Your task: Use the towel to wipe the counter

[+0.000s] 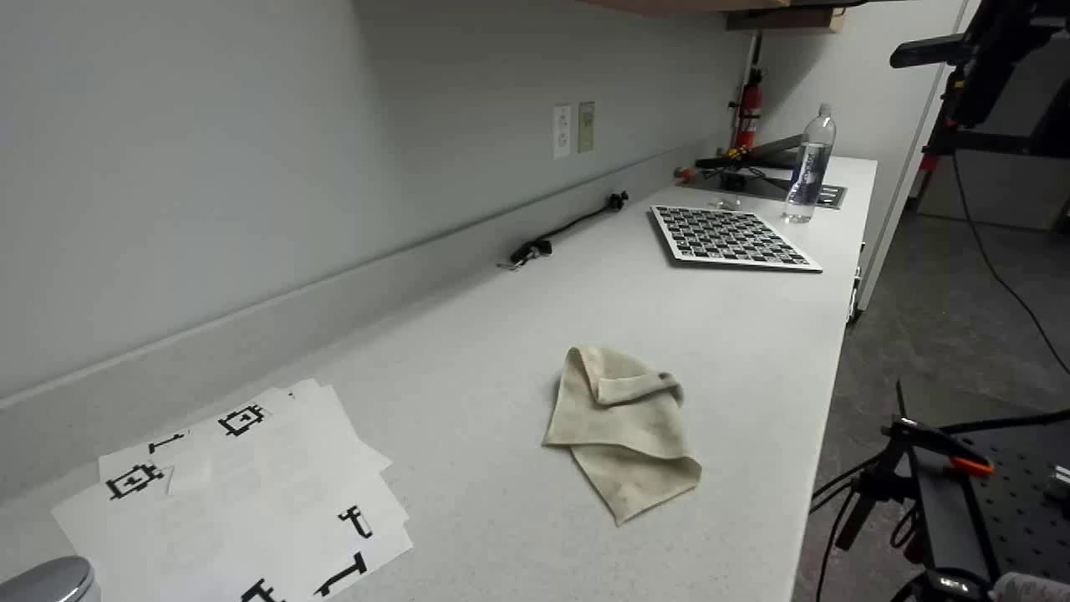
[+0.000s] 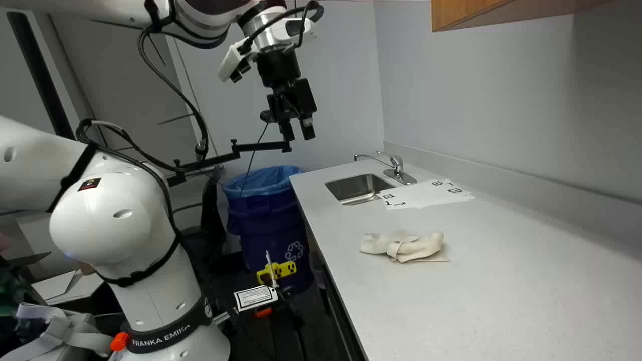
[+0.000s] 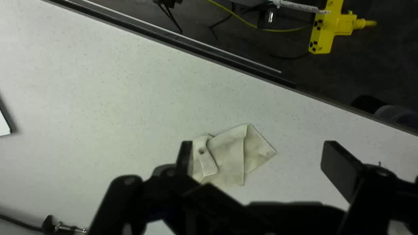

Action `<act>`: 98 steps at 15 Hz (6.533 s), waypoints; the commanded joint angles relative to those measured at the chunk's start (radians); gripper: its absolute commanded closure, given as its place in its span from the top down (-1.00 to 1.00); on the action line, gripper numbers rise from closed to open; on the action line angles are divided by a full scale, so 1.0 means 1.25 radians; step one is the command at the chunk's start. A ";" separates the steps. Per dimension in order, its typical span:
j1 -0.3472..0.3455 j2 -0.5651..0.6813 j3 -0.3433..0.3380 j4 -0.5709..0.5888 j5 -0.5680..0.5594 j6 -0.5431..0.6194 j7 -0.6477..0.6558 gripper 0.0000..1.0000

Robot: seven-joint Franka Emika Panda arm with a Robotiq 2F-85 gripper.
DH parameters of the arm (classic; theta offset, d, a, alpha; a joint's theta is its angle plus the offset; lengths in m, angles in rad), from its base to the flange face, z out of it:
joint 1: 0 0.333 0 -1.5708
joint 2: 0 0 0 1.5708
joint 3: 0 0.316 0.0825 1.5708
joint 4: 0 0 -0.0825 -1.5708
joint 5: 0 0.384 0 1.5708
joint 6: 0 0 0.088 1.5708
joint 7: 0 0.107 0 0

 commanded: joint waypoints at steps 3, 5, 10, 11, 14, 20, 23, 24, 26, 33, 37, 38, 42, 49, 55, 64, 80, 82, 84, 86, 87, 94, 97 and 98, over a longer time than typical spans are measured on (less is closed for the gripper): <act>0.003 0.003 -0.002 0.002 -0.002 -0.002 0.002 1.00; 0.003 0.003 -0.002 0.002 -0.002 -0.002 0.002 1.00; 0.003 0.003 -0.002 0.002 -0.002 -0.002 0.002 1.00; 0.003 0.003 -0.002 0.002 -0.002 -0.002 0.002 1.00; 0.003 0.003 -0.002 0.002 -0.002 -0.002 0.002 1.00; 0.008 0.020 -0.009 0.002 0.008 0.016 -0.004 1.00; 0.010 0.042 -0.015 -0.002 0.017 0.036 -0.008 1.00; 0.011 0.051 -0.018 -0.003 0.022 0.044 -0.010 1.00; 0.013 0.071 -0.022 -0.009 0.035 0.070 -0.010 1.00; 0.005 0.175 -0.035 -0.058 0.076 0.227 -0.017 1.00; -0.012 0.264 -0.044 -0.072 0.057 0.316 -0.015 1.00; -0.017 0.293 -0.047 -0.069 0.051 0.337 -0.017 1.00; -0.039 0.403 -0.054 -0.049 0.024 0.404 -0.008 1.00; -0.046 0.452 -0.058 -0.035 0.027 0.416 0.000 1.00; -0.058 0.481 -0.056 -0.031 0.010 0.452 0.017 1.00; -0.083 0.665 -0.053 0.038 -0.083 0.626 0.048 1.00; -0.031 0.932 -0.091 0.219 -0.135 0.703 0.207 1.00; -0.023 0.944 -0.095 0.229 -0.133 0.701 0.224 0.47; -0.013 0.952 -0.103 0.237 -0.138 0.699 0.245 0.39; -0.004 0.954 -0.112 0.240 -0.141 0.694 0.259 0.09; 0.000 0.953 -0.117 0.239 -0.142 0.693 0.267 -0.09; 0.015 0.910 -0.141 0.236 -0.137 0.672 0.316 -1.00; 0.009 0.873 -0.132 0.246 -0.129 0.650 0.306 -0.97; 0.008 0.860 -0.131 0.251 -0.132 0.642 0.303 -0.97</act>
